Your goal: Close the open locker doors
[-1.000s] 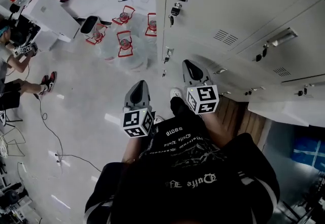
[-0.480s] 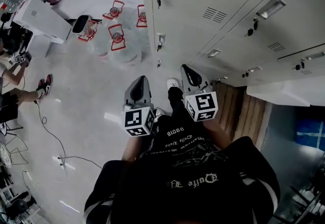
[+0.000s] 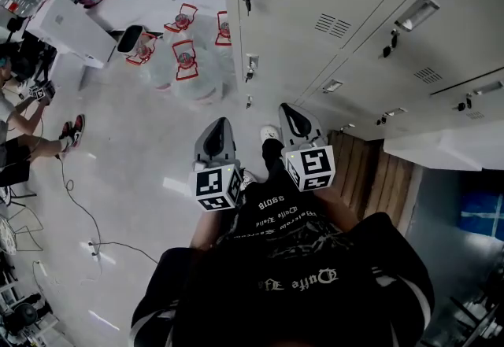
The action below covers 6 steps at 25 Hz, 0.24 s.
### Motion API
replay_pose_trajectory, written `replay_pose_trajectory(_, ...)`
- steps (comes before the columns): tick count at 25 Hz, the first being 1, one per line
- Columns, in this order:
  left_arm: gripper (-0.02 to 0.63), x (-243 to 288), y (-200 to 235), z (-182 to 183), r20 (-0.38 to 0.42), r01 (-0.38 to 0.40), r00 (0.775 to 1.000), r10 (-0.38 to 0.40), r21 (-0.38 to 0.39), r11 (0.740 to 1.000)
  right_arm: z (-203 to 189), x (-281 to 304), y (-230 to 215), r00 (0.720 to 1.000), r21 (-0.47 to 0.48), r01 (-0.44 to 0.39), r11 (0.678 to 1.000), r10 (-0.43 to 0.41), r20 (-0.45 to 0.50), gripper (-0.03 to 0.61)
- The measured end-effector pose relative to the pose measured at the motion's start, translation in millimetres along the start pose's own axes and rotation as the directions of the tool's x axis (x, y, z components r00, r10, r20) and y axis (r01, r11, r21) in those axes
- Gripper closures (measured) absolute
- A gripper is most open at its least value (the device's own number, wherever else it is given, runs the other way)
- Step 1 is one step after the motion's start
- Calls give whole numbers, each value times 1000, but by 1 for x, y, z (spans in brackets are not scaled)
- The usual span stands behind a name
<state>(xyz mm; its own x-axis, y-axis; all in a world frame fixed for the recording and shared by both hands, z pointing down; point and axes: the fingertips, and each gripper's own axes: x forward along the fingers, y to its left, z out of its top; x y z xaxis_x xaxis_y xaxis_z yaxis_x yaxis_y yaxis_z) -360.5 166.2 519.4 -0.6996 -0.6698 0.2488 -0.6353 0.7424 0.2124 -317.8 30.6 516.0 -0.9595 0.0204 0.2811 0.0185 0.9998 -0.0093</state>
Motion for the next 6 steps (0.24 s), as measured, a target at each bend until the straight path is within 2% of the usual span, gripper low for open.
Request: replay_pose_trajectory(6,606,3,-5,2,-6,10,1000,-10,11,1000,4,4,0,1000,-20,-2,1000,2,-10,574)
